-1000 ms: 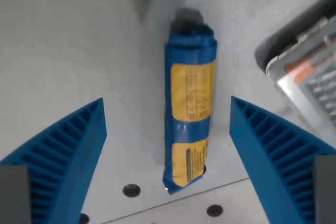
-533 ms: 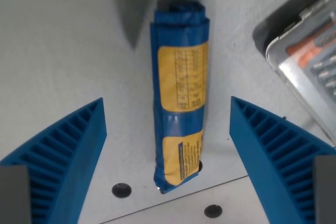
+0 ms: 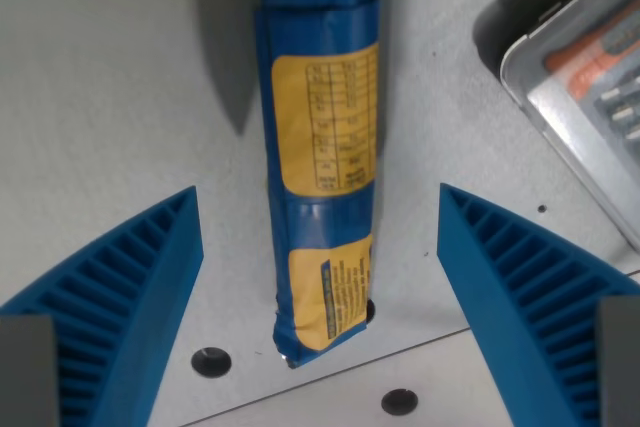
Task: Move above the blue bag
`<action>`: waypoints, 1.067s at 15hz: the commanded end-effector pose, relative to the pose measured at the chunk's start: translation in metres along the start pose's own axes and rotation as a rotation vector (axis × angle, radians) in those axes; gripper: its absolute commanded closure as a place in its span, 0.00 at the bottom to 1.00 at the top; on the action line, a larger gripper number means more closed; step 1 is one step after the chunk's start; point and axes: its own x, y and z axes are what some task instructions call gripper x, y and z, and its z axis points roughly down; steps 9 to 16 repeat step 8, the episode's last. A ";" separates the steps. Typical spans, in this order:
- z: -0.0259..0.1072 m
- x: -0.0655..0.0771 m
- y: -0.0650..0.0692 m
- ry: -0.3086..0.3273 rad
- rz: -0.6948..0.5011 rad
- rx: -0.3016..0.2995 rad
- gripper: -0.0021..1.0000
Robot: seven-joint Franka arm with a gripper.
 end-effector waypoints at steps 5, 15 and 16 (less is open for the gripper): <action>-0.003 -0.018 0.005 0.126 0.033 0.062 0.00; -0.003 -0.019 0.005 0.126 0.033 0.062 0.00; -0.003 -0.019 0.005 0.126 0.033 0.062 0.00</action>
